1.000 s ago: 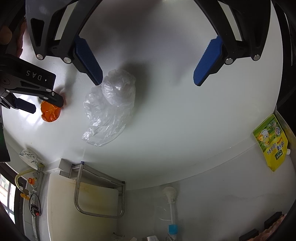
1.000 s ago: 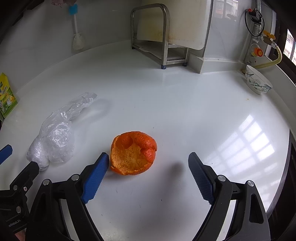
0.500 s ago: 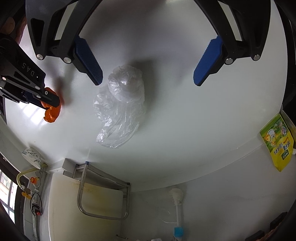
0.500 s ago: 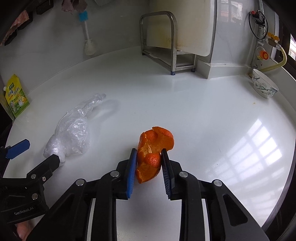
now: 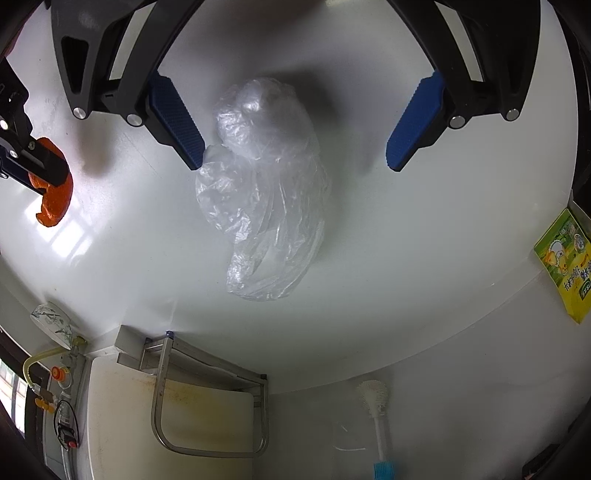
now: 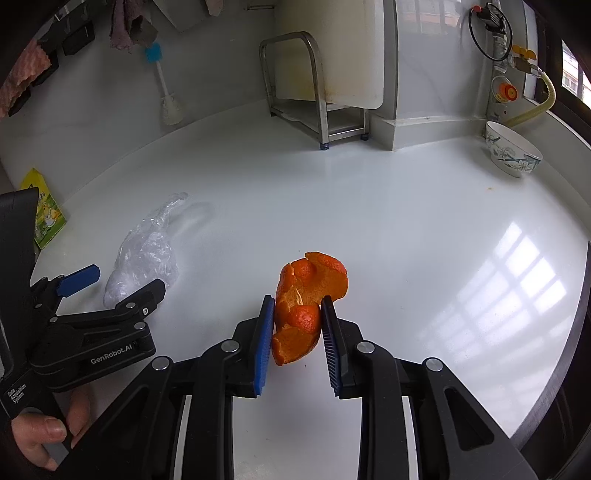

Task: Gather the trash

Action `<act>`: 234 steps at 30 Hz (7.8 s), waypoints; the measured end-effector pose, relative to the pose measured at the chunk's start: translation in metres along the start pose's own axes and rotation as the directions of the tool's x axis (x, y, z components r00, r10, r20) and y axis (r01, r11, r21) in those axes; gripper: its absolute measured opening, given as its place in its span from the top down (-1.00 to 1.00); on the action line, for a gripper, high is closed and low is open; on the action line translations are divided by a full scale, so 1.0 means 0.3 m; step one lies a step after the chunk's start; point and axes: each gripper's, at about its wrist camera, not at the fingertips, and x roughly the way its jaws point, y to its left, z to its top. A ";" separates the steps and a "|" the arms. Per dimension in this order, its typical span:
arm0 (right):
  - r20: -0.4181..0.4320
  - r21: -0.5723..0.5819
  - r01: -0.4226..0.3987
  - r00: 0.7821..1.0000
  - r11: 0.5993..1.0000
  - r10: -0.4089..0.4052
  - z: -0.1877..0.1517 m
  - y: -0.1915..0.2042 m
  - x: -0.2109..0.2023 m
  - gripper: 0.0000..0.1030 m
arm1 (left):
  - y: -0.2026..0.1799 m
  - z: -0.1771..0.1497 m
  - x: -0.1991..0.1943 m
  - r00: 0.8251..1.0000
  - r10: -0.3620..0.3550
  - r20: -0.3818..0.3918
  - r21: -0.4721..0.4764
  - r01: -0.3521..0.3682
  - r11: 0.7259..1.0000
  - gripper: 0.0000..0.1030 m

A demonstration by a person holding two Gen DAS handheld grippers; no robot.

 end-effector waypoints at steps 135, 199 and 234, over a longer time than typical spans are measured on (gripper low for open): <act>0.003 0.237 0.121 0.992 0.964 -0.125 -1.095 -0.026 -0.730 -0.32 | -0.187 -0.954 -0.784 0.985 -0.175 0.007 0.095 0.173 0.980 -0.88; 0.018 0.216 0.139 0.989 0.966 -0.146 -1.084 0.000 -0.753 -0.34 | -0.172 -0.944 -0.804 0.993 -0.117 0.022 0.083 0.114 0.990 -0.88; 0.023 0.214 0.133 0.990 0.968 -0.141 -1.067 -0.012 -0.758 -0.34 | -0.196 -0.943 -0.798 0.994 -0.105 0.021 0.076 0.103 0.992 -0.88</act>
